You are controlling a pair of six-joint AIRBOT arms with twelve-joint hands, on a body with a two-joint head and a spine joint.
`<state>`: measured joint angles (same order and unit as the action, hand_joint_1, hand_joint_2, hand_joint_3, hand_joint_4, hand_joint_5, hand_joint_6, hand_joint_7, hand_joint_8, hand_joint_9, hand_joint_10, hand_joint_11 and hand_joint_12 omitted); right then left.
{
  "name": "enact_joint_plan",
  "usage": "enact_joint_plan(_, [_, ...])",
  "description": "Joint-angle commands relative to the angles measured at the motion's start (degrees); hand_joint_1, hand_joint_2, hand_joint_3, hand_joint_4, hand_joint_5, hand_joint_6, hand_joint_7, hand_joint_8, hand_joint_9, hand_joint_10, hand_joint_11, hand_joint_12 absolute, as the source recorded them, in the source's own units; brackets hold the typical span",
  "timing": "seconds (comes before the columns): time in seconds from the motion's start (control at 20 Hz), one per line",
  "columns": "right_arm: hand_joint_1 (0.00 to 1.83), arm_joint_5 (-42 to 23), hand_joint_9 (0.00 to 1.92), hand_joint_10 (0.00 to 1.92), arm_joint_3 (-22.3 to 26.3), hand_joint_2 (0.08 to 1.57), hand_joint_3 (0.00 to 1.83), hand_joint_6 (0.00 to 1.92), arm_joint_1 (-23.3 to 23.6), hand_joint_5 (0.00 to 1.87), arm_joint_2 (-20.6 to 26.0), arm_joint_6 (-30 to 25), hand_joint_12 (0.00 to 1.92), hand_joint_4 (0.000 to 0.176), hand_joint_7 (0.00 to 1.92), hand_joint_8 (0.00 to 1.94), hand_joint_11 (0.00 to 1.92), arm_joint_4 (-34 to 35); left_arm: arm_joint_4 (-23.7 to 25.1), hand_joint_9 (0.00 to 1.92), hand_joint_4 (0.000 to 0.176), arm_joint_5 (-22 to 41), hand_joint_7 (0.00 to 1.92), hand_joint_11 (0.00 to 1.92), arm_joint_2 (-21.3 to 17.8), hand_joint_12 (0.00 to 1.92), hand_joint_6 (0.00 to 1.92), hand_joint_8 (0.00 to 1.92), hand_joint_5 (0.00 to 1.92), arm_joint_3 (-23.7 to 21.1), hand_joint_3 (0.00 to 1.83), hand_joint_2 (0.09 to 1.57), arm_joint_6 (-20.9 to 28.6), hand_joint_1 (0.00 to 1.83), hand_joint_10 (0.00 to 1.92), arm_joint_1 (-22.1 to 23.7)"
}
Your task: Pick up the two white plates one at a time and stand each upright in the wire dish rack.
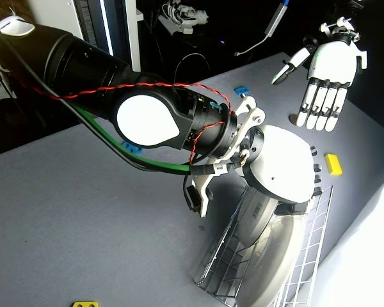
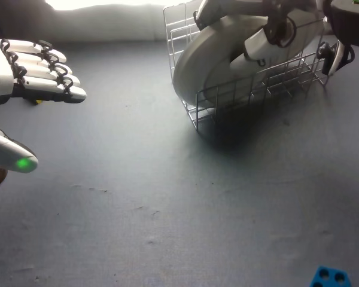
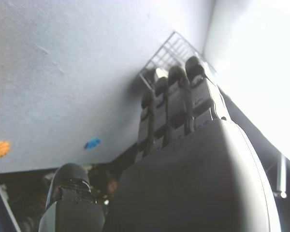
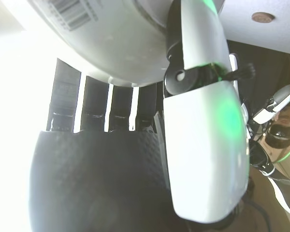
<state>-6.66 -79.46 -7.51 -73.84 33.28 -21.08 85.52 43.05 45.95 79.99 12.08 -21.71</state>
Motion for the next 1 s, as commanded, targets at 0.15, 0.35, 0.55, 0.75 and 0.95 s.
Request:
enact_joint_plan(0.15, [1.13,-6.6,0.87,0.37,-0.3,1.19,0.0,1.21,0.3,0.82,-0.1,0.0,1.24,0.0,0.86,0.41,0.54,0.2,-3.6,0.1,0.0,1.0,0.12,0.0,-0.5,0.17,0.0,0.01,0.13,0.2,0.0,1.05,0.2,0.0,0.0,0.6])
enact_joint_plan(0.35, [1.23,-6.8,0.88,0.3,-0.3,1.09,0.0,0.42,0.2,0.75,-0.1,0.0,1.24,0.0,0.96,0.1,0.5,0.2,-3.6,0.12,0.0,1.0,0.14,0.0,-0.5,0.17,0.0,0.0,0.16,0.0,0.0,1.05,0.3,0.0,0.0,0.6])
enact_joint_plan(0.55, [1.24,-6.9,0.88,0.28,-0.3,1.07,0.0,0.13,0.4,0.86,-0.1,0.0,1.22,0.0,0.99,0.04,0.51,0.2,-3.6,0.09,0.0,1.1,0.12,0.0,-0.5,0.14,0.0,0.01,0.13,0.0,0.0,1.05,0.3,0.0,0.0,0.6])
enact_joint_plan(0.75, [1.22,-6.9,0.85,0.27,-0.3,1.09,0.0,0.08,0.9,0.83,0.0,0.0,1.27,0.0,0.96,0.01,0.45,0.2,-3.6,0.14,0.0,1.2,0.18,0.0,-0.5,0.23,0.0,0.01,0.19,0.0,0.0,1.05,0.4,0.0,0.01,0.6])
enact_joint_plan(0.95, [1.24,-6.9,0.84,0.27,-0.3,1.09,0.0,0.06,2.0,0.82,0.2,0.1,1.29,0.0,0.94,0.0,0.43,-0.3,-3.6,0.13,0.0,1.2,0.17,0.0,-0.6,0.17,0.0,0.0,0.18,-0.2,0.0,1.06,0.5,0.0,0.0,0.6])
